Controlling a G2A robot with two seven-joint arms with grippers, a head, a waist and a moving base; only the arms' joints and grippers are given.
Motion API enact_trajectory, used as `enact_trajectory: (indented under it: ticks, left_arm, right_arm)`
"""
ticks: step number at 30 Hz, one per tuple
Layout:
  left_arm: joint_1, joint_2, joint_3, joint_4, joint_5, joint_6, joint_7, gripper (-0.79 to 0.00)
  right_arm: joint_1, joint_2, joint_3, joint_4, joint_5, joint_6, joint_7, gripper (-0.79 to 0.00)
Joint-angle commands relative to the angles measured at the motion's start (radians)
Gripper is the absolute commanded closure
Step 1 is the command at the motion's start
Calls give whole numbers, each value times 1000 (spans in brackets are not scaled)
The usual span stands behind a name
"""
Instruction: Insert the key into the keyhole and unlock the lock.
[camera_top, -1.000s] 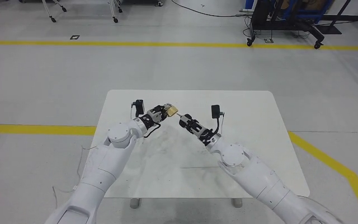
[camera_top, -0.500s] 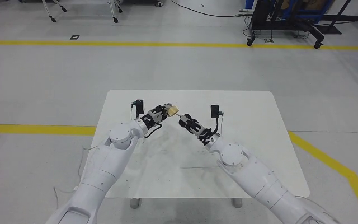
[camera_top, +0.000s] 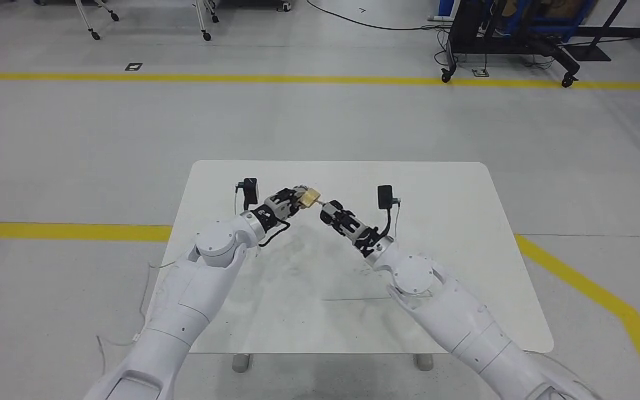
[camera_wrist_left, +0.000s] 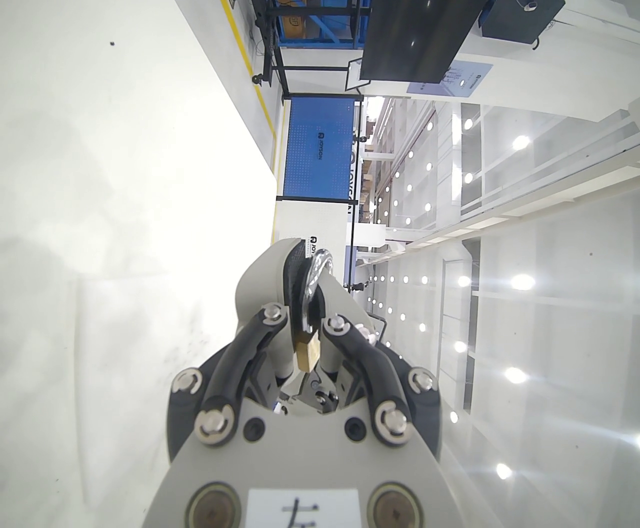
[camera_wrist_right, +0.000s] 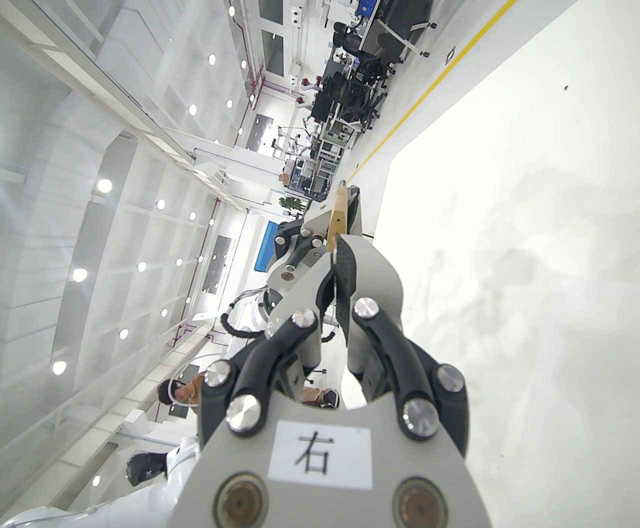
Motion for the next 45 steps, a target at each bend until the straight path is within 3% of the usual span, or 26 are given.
enact_trajectory:
  ticks: [1, 30, 31, 32, 33, 45]
  left_arm:
    - [0, -1, -1, 1, 1, 0, -1, 0]
    - [-11, -8, 21, -3, 89, -11, -54, 0]
    - [-11, -9, 22, -2, 90, -11, -54, 0]
    - [-11, -9, 21, -1, 90, -11, -54, 0]
    - [-12, -10, 21, 0, 90, -10, -54, 0]
    - [-15, -11, -3, 17, 64, -3, -54, 0]
  right_arm:
    - [1, -4, 0, 2, -6, 7, 3, 0]
    - [3, -51, 19, 27, -85, 21, 21, 0]
    - [2, -52, 21, 28, -90, 19, 18, -151]
    - [1, -53, 24, 29, -94, 16, 16, -523]
    - [0, -54, 26, 29, -98, 14, 15, -785]
    - [-40, -53, 81, -5, -123, -57, 38, -785]
